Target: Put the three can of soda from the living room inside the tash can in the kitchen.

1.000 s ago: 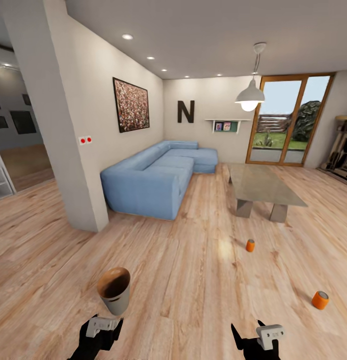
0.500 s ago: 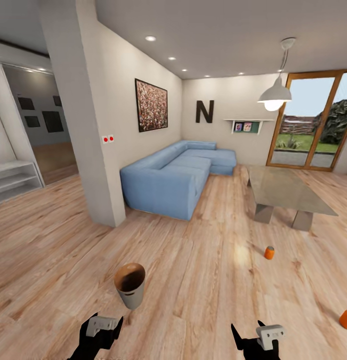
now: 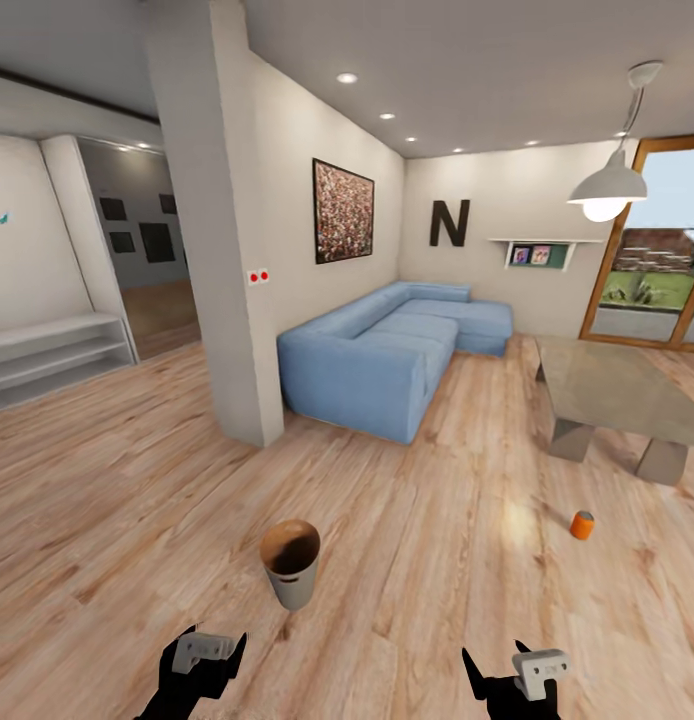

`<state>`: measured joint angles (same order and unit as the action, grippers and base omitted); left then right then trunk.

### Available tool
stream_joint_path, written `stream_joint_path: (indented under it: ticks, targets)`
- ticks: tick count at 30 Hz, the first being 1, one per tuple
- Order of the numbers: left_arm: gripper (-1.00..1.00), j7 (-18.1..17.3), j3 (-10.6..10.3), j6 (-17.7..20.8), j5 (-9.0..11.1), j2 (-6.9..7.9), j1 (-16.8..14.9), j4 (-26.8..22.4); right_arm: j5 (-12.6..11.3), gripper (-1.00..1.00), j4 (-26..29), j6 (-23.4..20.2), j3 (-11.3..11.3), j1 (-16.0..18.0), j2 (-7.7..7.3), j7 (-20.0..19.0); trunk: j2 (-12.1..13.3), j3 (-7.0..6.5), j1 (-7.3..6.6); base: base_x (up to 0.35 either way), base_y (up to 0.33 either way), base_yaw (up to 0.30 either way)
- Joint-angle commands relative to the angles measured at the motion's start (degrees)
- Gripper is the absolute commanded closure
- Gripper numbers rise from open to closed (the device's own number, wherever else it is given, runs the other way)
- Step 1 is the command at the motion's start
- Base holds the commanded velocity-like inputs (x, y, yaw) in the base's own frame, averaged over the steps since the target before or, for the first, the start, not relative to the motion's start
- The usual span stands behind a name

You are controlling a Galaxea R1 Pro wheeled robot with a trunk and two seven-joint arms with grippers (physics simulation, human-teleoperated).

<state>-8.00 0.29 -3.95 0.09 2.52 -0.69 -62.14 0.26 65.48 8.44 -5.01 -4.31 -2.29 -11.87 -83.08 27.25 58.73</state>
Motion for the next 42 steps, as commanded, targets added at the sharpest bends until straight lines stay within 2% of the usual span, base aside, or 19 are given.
stream_joint_path:
  ticks: [1, 25, 42]
  targets:
    - [-1.00, 0.00, -0.01, 0.00, 0.00, 0.01, 0.01, 0.00, 0.00, -1.00, 0.00, 0.00, 0.00, 0.00, 0.00, 0.00, 0.00, 0.00, 0.00, 0.000, 0.000, 0.242]
    - [-1.00, 0.00, -0.03, 0.00, -0.08, -0.04, 0.01, 0.02, 0.03, -1.00, -0.09, 0.00, 0.00, 0.00, 0.00, 0.00, 0.00, 0.00, 0.00, 0.000, 0.000, 0.242]
    - [-1.00, 0.00, 0.00, -0.09, 0.09, -0.06, -0.01, 1.91, 0.09, -1.00, -0.09, 0.00, 0.00, 0.00, 0.00, -0.02, 0.00, 0.00, 0.00, 0.000, 0.000, 0.242]
